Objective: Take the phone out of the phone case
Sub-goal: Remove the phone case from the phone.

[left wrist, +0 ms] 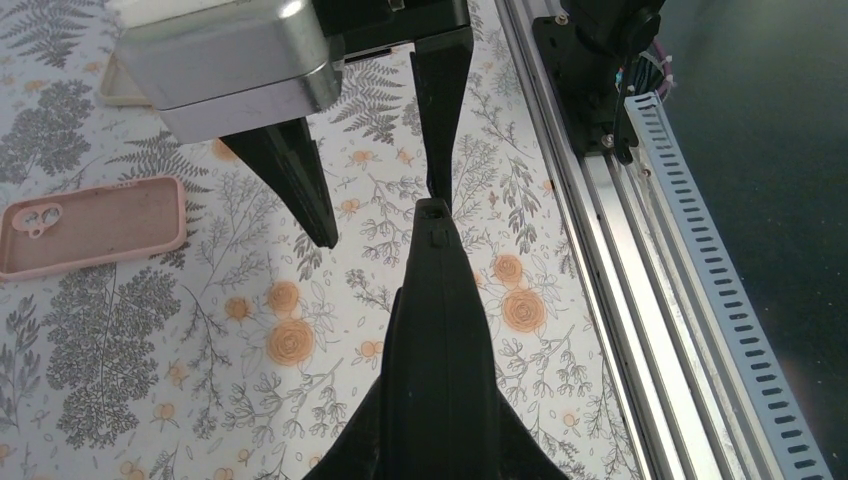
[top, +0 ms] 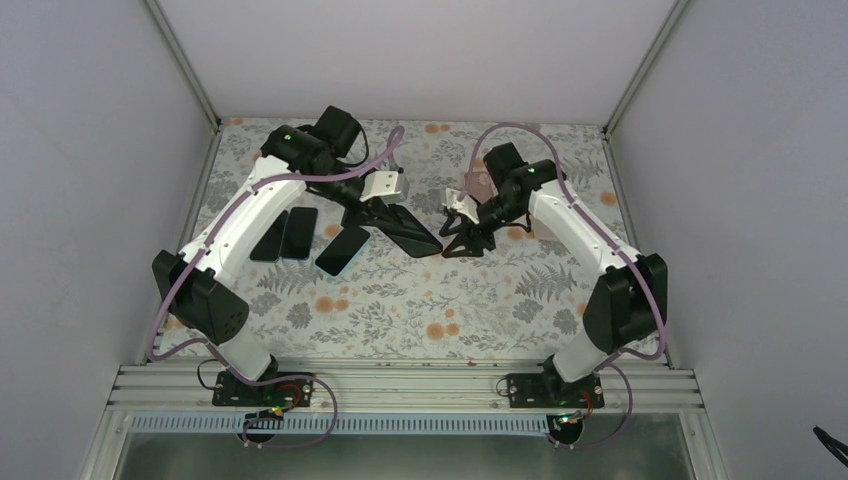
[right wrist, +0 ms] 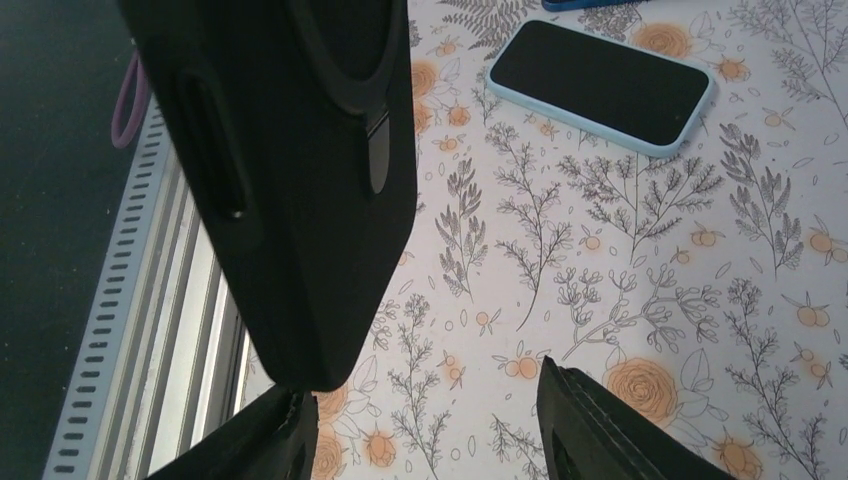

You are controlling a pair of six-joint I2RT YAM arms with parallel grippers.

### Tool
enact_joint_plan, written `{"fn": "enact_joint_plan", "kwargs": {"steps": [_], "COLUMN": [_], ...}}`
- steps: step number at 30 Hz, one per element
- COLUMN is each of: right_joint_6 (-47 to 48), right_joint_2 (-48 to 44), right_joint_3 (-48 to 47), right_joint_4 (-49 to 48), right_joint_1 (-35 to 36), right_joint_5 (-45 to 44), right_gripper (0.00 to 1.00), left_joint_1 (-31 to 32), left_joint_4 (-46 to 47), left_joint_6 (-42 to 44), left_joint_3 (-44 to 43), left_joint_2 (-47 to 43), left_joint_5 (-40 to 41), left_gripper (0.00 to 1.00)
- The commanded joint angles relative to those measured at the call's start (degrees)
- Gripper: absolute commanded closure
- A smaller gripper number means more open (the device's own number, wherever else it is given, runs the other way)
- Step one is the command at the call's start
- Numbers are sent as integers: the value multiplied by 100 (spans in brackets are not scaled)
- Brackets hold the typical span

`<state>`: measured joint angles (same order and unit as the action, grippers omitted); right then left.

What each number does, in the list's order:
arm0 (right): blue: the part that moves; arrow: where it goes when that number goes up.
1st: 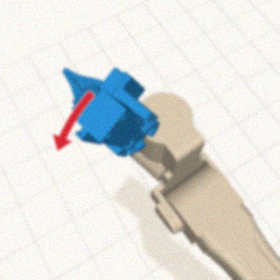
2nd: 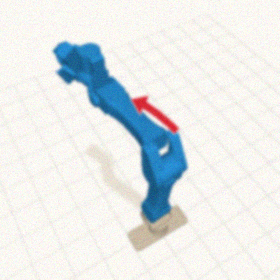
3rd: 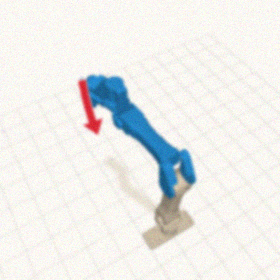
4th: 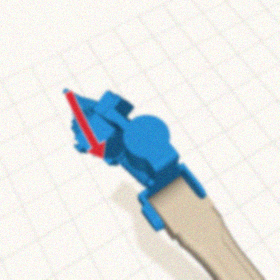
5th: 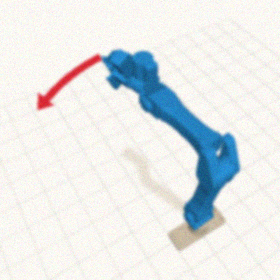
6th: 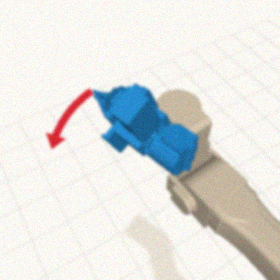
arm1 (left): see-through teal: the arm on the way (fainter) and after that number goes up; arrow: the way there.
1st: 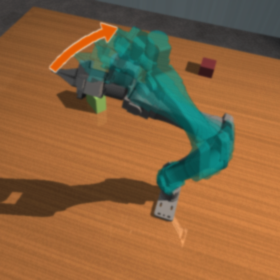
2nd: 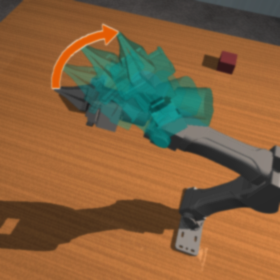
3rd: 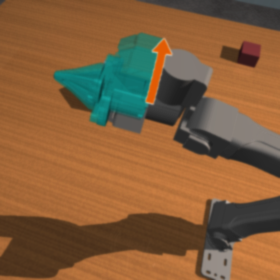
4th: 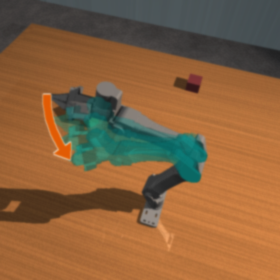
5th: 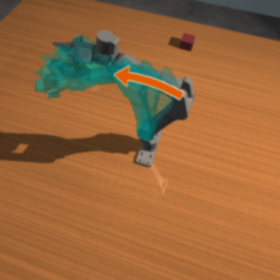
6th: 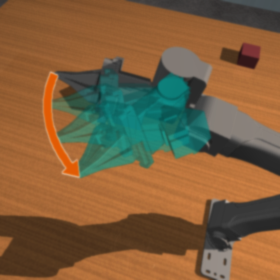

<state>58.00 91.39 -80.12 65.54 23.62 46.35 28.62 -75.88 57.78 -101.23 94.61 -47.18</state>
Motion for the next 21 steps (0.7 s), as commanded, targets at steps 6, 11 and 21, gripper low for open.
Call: {"fn": "enact_joint_plan", "kwargs": {"steps": [6,11,21], "right_joint_6": [-126,-8,-72], "right_joint_2": [162,250,231], "right_joint_3": [-367,-412,-430], "right_joint_4": [-137,7,-105], "right_joint_1": [55,68,81], "right_joint_5": [372,432,332], "right_gripper": [43,43,44], "left_joint_1": [-14,-14,-13], "left_joint_4": [130,141,101], "left_joint_6": [4,13,30], "left_joint_3": [-72,-75,-106], "left_joint_2": [-40,-32,8], "left_joint_5": [-393,-344,-408], "left_gripper": [98,98,98]}}
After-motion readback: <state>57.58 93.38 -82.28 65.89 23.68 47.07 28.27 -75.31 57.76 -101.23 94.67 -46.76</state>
